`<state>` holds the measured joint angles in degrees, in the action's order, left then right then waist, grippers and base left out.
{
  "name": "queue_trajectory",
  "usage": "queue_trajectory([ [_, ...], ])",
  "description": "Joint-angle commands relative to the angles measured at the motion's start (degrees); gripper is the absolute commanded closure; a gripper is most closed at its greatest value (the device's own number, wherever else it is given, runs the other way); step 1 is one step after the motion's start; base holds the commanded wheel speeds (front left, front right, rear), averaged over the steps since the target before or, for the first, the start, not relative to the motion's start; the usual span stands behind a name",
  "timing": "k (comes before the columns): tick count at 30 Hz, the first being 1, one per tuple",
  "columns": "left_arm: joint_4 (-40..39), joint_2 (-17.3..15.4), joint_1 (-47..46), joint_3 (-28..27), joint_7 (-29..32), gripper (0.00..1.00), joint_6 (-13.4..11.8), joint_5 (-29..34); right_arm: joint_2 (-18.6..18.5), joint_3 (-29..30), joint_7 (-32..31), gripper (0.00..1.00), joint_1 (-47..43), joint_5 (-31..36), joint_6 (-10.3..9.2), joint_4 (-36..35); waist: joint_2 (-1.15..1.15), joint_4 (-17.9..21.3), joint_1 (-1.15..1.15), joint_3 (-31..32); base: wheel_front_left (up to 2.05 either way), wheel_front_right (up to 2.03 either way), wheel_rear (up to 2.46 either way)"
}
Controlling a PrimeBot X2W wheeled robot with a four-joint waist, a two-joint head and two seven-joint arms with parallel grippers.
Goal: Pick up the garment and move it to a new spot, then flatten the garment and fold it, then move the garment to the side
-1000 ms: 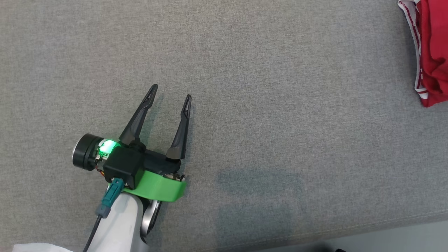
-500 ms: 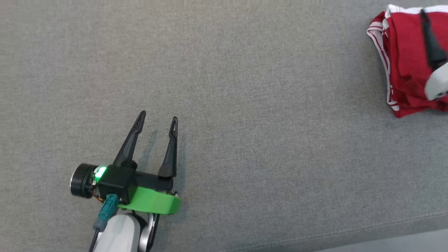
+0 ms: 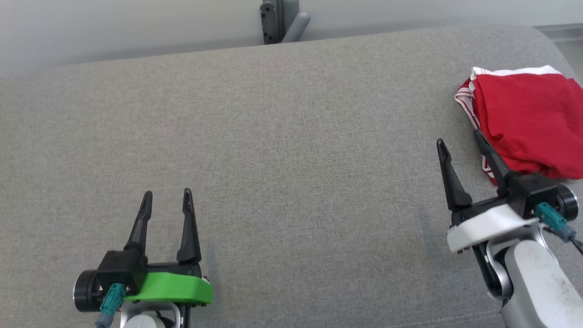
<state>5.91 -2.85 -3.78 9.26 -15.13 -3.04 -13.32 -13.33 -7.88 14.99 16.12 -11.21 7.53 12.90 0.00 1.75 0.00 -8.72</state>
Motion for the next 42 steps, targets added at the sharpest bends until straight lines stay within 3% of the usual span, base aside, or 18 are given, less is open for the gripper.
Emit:
queue_trajectory([
  [1,-1.0,-0.1,1.8,-0.4,0.0,0.00,0.4,-0.5,1.0,1.1,0.1,0.00,-3.0,0.7,-0.10,-1.9,0.00,-2.0,0.00,4.3,0.00,0.00,0.00],
  [10,-6.4,-0.1,10.1,-2.3,0.0,0.00,2.1,1.2,5.7,4.6,0.1,0.00,-17.5,3.5,-0.10,-12.4,0.00,-2.9,0.00,9.8,0.00,0.00,0.00],
  [23,-4.2,-0.1,16.4,-3.1,0.0,0.00,4.5,2.9,8.0,5.7,0.1,0.00,-26.8,3.3,-0.10,-11.6,0.00,-2.7,0.00,15.1,0.00,0.00,0.00],
  [42,-0.8,-0.1,15.9,-2.6,0.0,0.00,4.9,4.1,8.5,5.9,0.1,0.00,-28.6,3.1,-0.10,-10.9,0.00,-3.2,0.00,16.5,0.00,0.00,0.00],
])
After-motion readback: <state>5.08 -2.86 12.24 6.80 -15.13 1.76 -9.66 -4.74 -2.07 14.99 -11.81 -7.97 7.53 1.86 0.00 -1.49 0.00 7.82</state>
